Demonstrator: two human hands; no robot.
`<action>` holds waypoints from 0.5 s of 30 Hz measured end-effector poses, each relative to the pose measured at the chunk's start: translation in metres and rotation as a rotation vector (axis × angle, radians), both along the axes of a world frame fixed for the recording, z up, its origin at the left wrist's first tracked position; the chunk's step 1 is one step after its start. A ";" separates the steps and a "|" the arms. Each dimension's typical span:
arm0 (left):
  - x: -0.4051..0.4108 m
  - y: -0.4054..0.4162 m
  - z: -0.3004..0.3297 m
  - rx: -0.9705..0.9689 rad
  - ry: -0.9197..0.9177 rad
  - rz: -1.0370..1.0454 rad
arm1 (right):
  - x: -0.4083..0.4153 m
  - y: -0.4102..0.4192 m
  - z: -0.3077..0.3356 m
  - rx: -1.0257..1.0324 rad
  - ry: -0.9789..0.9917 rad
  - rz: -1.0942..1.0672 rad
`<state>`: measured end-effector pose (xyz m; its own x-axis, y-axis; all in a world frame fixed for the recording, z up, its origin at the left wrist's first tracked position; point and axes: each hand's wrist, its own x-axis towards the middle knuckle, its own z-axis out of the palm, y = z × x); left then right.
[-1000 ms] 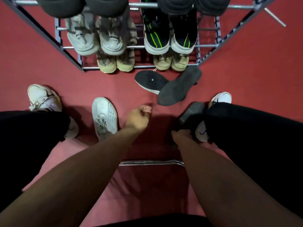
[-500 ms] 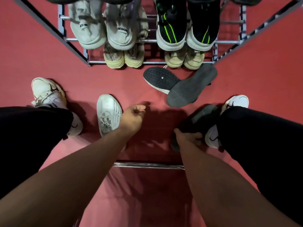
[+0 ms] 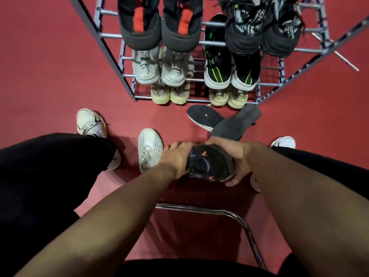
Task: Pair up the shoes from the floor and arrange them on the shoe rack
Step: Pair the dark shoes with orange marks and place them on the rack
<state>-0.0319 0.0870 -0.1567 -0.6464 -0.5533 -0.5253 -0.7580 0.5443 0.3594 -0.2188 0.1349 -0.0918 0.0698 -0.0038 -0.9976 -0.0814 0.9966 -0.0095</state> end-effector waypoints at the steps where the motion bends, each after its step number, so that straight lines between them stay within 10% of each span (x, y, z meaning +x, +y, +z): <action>1: 0.004 -0.002 -0.002 0.026 0.021 0.079 | -0.002 -0.002 -0.005 0.013 -0.022 0.013; 6: 0.041 -0.006 -0.028 0.539 0.148 0.585 | -0.023 0.004 -0.056 -0.238 0.394 -0.236; 15: 0.029 -0.014 -0.055 0.714 0.285 1.041 | -0.059 0.006 -0.145 -0.378 0.979 0.755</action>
